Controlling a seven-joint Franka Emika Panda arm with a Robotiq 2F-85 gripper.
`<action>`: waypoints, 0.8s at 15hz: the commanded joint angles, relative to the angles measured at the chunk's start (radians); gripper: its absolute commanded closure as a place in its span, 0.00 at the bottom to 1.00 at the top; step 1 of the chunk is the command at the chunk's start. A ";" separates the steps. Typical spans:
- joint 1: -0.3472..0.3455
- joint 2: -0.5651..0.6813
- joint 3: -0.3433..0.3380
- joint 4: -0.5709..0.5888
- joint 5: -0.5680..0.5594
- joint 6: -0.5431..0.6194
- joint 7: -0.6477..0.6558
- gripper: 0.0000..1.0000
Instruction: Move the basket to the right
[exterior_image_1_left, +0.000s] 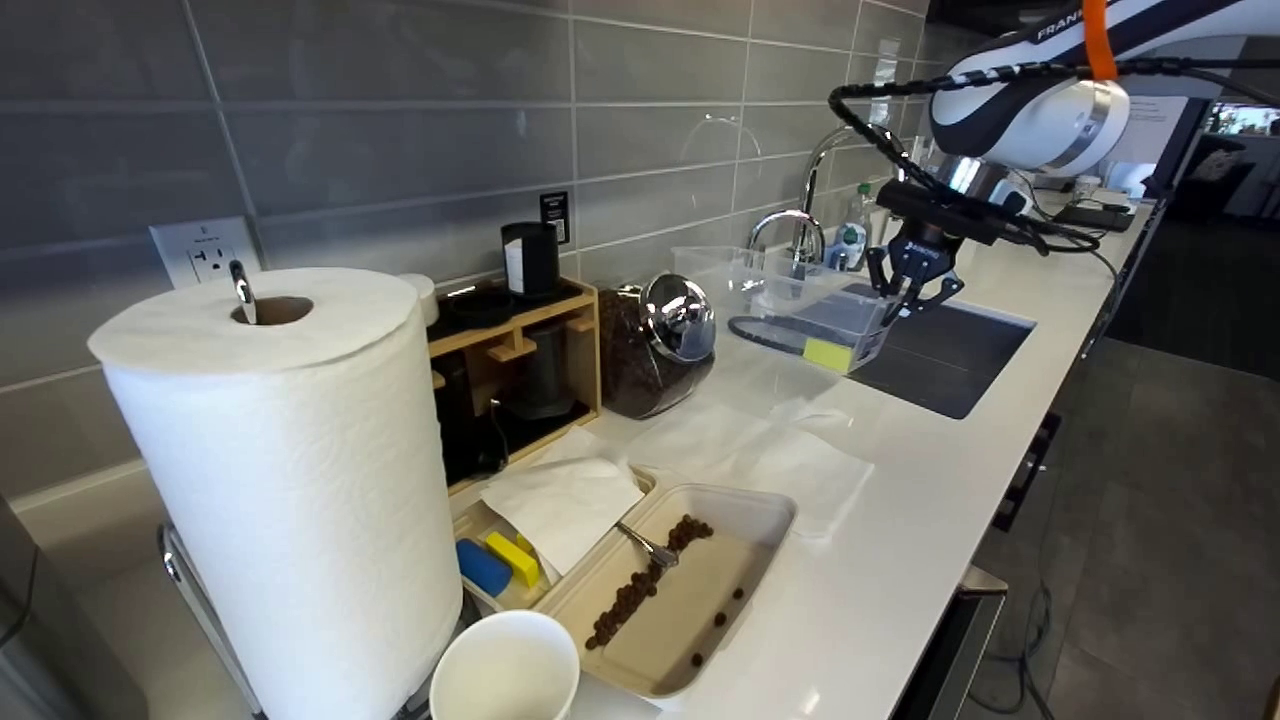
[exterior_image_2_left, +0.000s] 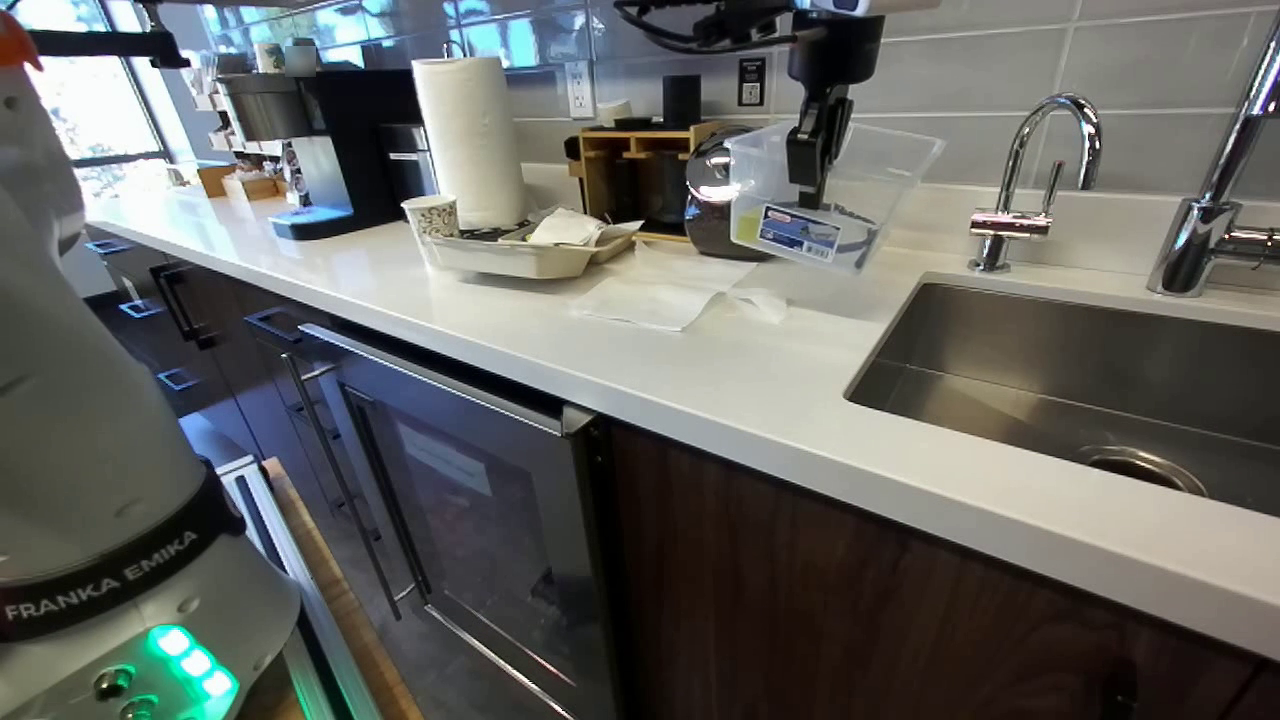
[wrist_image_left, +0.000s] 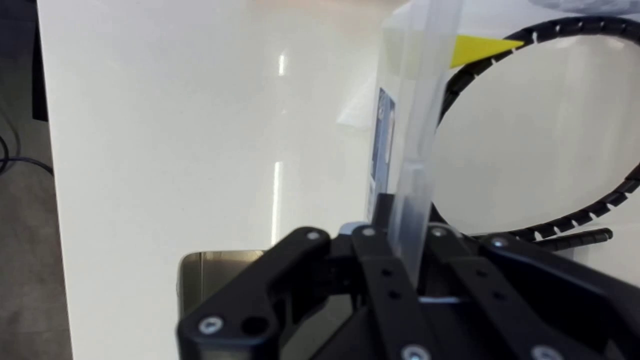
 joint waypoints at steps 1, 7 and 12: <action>0.025 0.043 0.000 0.043 -0.047 0.039 0.066 0.98; 0.053 0.084 0.001 0.069 -0.091 0.070 0.125 0.98; 0.074 0.120 -0.001 0.086 -0.125 0.101 0.182 0.98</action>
